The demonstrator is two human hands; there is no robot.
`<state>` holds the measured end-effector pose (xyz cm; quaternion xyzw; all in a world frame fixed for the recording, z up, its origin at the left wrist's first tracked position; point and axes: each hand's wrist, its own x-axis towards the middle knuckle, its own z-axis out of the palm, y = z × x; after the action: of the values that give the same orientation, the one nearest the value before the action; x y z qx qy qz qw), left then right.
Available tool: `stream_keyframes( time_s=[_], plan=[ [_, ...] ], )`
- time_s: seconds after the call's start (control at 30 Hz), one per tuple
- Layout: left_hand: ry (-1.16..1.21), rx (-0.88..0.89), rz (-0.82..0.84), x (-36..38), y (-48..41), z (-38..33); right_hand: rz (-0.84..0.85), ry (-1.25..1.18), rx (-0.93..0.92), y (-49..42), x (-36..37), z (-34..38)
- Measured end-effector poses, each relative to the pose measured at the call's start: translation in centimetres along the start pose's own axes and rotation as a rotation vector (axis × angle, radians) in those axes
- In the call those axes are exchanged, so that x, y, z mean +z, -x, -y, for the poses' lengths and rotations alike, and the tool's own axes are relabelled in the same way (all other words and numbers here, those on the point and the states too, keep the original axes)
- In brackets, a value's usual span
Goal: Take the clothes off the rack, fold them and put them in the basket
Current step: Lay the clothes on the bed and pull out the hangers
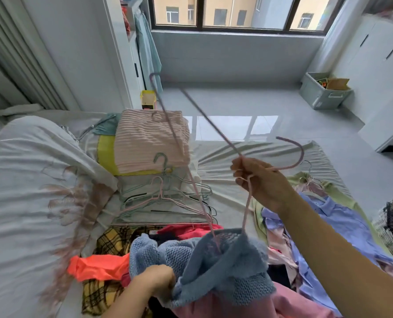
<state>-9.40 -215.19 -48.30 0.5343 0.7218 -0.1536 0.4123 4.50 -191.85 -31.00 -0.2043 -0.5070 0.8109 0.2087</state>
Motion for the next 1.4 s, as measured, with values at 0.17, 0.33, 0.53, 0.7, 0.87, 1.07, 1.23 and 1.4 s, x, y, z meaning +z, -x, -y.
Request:
stream_keyframes(
  time_s=[0.17, 0.33, 0.53, 0.7, 0.87, 1.07, 1.23, 1.4],
  plan=[
    [0.569, -0.005, -0.197, -0.5, -1.3, 3.3, -0.18, -0.24, -0.117, -1.4, -0.1, 1.3],
    [0.898, 0.002, -0.456, -3.9, -0.2, 2.6, -0.324, -0.282, -0.271, -2.0, 0.2, 2.8],
    [1.778, 0.525, -0.393, -7.8, 0.4, -4.9, -0.099, 0.67, 0.024, -1.3, 2.5, -3.2],
    [2.332, 0.134, -0.42, -8.6, -3.0, -5.4, 0.07, 0.936, 0.286, -2.3, 2.4, -10.5],
    [2.655, -0.077, -0.48, -9.2, -6.8, 0.1, -0.198, 1.075, 0.312, -3.1, -1.1, -12.5],
    [2.662, -0.179, -0.589, -10.5, -12.2, 5.8, -0.255, 0.994, 0.457, -0.1, -6.8, -16.6],
    [2.447, -0.327, -0.478, -12.1, -16.0, 9.8, -0.334, 0.831, 0.553, 2.6, -10.7, -19.2],
    [2.239, -0.308, -0.559, -11.4, -16.7, 8.0, -0.429, 0.702, 0.584, 3.5, -14.2, -20.3]
  ],
)
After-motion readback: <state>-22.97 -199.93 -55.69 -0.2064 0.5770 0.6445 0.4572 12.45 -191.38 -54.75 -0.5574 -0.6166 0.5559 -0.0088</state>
